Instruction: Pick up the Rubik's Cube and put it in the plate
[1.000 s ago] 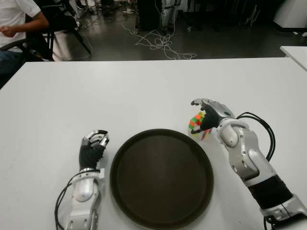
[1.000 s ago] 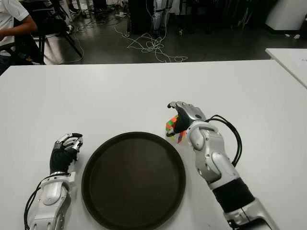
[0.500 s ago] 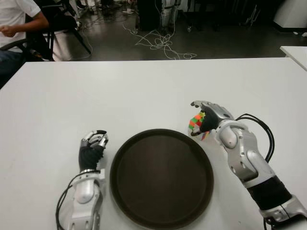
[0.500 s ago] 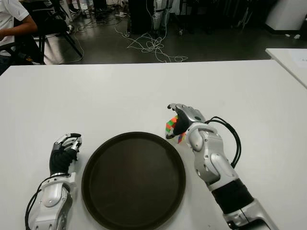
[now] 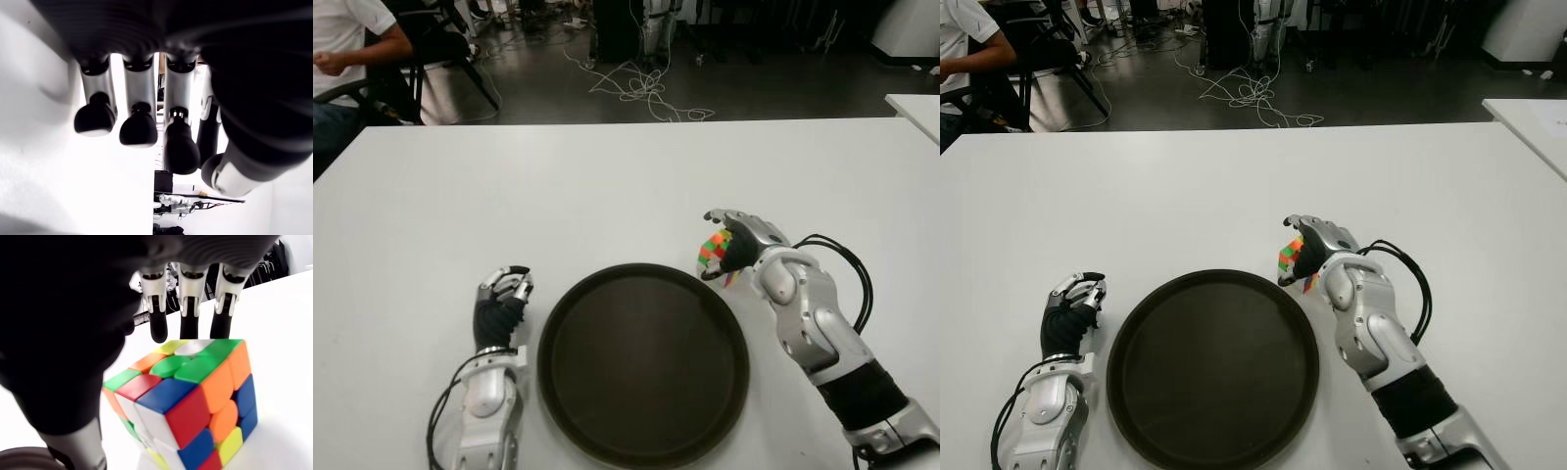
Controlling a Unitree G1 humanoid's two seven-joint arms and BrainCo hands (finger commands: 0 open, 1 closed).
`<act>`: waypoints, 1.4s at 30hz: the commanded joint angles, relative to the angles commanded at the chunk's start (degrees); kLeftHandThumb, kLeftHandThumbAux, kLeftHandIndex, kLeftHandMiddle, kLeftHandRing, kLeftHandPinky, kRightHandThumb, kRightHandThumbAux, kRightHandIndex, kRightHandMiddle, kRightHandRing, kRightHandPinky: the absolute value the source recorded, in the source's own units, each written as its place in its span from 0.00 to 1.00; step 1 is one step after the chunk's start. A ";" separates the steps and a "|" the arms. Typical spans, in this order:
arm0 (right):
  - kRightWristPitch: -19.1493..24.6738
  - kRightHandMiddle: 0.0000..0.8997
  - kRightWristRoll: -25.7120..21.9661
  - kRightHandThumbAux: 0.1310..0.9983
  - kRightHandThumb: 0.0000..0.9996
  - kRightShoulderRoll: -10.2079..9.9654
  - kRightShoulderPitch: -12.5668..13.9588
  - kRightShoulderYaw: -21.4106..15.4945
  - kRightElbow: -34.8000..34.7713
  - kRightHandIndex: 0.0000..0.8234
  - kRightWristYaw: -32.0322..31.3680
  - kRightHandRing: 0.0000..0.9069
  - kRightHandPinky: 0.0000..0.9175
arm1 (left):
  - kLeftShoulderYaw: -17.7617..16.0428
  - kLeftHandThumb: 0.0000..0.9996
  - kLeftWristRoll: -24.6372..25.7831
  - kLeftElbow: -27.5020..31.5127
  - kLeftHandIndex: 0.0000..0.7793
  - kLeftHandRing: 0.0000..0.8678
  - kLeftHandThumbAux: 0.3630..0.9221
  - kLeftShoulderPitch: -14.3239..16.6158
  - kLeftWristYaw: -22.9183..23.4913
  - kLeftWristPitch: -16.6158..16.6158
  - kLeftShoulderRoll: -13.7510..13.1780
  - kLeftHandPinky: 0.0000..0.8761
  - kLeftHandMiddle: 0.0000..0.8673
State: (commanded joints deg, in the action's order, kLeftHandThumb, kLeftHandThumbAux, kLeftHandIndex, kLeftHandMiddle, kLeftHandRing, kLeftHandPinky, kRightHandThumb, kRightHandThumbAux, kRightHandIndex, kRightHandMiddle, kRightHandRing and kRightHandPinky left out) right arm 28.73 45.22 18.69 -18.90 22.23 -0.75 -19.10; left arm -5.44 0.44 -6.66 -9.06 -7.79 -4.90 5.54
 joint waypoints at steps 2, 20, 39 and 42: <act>-0.24 0.23 -0.24 0.86 0.00 0.24 0.07 -0.18 -0.06 0.26 0.05 0.26 0.30 | 0.12 0.71 -0.20 -0.10 0.57 0.95 0.61 0.04 0.28 0.10 -0.30 0.94 0.92; -1.18 0.24 -0.74 0.83 0.00 1.80 1.37 -1.49 -1.19 0.28 1.51 0.24 0.20 | 0.48 0.71 -0.56 0.63 0.57 0.95 0.61 0.01 0.97 1.45 -1.23 0.94 0.93; -2.14 0.23 -0.11 0.81 0.00 3.04 1.92 -1.04 -0.05 0.25 1.95 0.22 0.13 | 0.53 0.71 -1.25 2.54 0.57 0.95 0.61 -0.08 0.41 4.85 -1.36 0.94 0.93; -2.14 0.22 0.01 0.80 0.00 3.13 1.96 -0.89 0.06 0.24 1.96 0.22 0.12 | 0.53 0.71 -1.21 2.68 0.57 0.95 0.61 -0.17 0.57 5.03 -1.41 0.93 0.93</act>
State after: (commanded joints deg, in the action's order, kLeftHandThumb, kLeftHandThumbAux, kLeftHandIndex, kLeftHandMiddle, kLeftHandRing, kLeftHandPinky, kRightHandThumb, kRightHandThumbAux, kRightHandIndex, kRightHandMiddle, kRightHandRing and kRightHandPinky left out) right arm 26.59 45.23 21.83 -16.94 21.33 -0.69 -17.14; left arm -4.90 -0.77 -3.98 -9.24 -7.22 0.13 4.14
